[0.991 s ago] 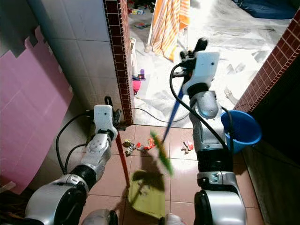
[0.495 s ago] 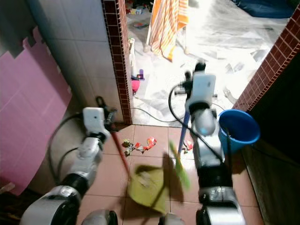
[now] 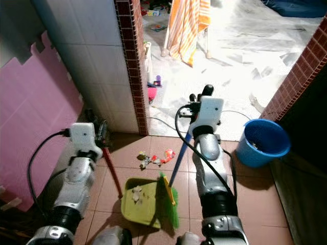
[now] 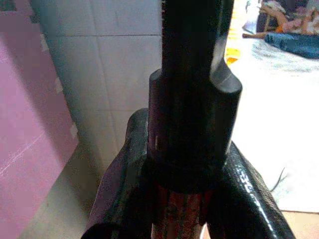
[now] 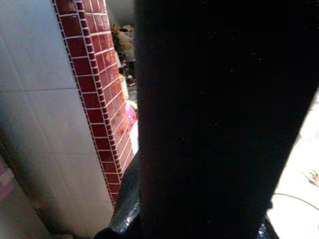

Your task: Sweep floor

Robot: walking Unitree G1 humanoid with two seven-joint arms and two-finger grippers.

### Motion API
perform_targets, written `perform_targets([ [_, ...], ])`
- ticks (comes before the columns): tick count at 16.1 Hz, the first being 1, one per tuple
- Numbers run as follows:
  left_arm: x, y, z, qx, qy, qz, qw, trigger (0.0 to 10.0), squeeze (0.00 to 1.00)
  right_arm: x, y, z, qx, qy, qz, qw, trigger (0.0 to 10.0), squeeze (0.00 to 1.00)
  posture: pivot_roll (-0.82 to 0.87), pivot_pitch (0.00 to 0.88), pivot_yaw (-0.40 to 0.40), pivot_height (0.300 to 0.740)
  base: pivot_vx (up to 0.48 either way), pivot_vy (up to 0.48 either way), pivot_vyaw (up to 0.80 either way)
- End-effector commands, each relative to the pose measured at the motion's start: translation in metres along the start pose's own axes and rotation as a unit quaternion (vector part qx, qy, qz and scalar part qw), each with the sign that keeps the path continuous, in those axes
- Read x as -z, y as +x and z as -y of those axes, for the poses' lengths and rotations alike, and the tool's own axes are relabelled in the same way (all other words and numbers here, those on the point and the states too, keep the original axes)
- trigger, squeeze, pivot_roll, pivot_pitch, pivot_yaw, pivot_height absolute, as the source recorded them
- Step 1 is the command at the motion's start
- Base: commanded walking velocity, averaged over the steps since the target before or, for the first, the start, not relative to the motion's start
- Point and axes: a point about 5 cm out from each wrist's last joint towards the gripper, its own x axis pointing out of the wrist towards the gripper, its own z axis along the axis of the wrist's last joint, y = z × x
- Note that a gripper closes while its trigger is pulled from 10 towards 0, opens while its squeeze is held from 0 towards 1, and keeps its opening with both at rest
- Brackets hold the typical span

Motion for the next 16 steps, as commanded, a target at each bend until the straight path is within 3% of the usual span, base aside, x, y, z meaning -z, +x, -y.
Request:
perform_targets([
  [1, -0.016, 0.006, 0.003, 0.005, 0.0, 0.03, 1.0, 10.0, 0.0, -0.004, 0.003, 0.0, 0.0, -0.001, 0.013, 1.0, 10.0, 0.0, -0.03, 0.0, 0.066, 0.74, 0.0, 0.0, -0.8],
  [7, -0.029, 0.012, 0.018, 0.036, -0.003, 0.039, 0.999, 10.0, 0.0, -0.008, 0.008, -0.004, -0.014, 0.001, 0.02, 1.0, 10.0, 0.0, -0.03, 0.0, 0.061, 0.74, 0.0, 0.0, -0.78],
  [10, -0.031, 0.012, 0.02, 0.036, -0.007, 0.037, 0.999, 10.0, 0.0, -0.011, 0.008, -0.012, -0.042, -0.017, 0.031, 0.998, 10.0, 0.0, -0.04, 0.0, 0.056, 0.74, 0.0, 0.0, 0.0],
  [16, -0.03, 0.01, 0.034, 0.056, -0.015, 0.03, 0.998, 10.0, 0.0, -0.01, 0.009, -0.004, -0.032, -0.025, 0.029, 0.999, 10.0, 0.0, -0.05, 0.0, 0.06, 0.74, 0.0, -0.259, 0.0],
])
